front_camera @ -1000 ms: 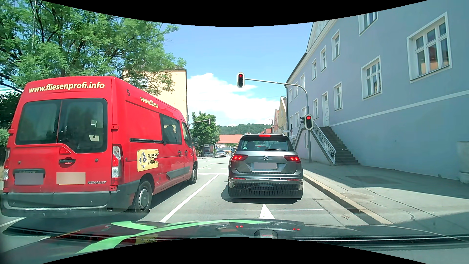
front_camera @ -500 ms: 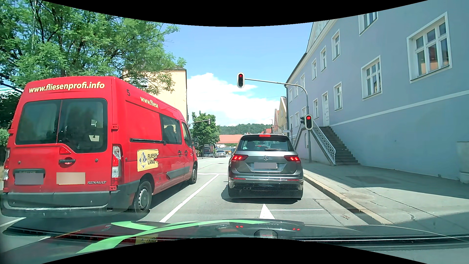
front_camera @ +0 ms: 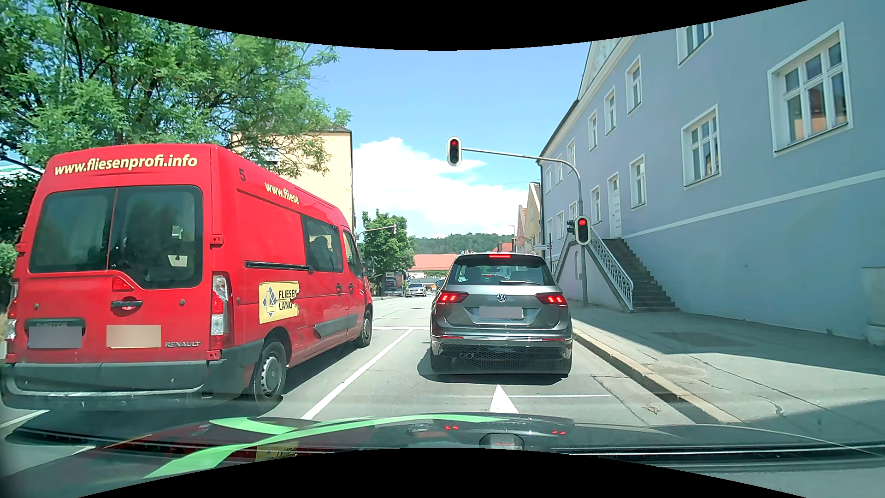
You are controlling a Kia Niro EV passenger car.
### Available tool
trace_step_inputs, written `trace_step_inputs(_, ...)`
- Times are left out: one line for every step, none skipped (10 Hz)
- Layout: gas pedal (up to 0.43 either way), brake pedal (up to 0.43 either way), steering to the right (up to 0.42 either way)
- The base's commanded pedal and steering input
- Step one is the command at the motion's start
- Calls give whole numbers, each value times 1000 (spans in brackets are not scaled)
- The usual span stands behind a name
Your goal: Follow the waypoints while adhering to traffic rules and regulations
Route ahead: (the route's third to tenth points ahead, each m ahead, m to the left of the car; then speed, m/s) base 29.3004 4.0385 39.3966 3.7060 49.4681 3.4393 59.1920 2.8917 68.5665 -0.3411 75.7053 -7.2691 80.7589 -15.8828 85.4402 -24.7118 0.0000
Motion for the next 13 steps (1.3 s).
trace_step_inputs(0, 409, -7)
trace_step_inputs(0, 409, -7)
trace_step_inputs(0, 409, -7)
trace_step_inputs(0, 409, -7)
trace_step_inputs(0, 409, -7)
trace_step_inputs(0, 409, -7)
trace_step_inputs(0, 409, -7)
trace_step_inputs(0, 409, -7)
trace_step_inputs(0, 409, -7)
trace_step_inputs(0, 409, -7)
trace_step_inputs(0, 409, -7)
trace_step_inputs(0, 409, -7)
trace_step_inputs(0, 409, -7)
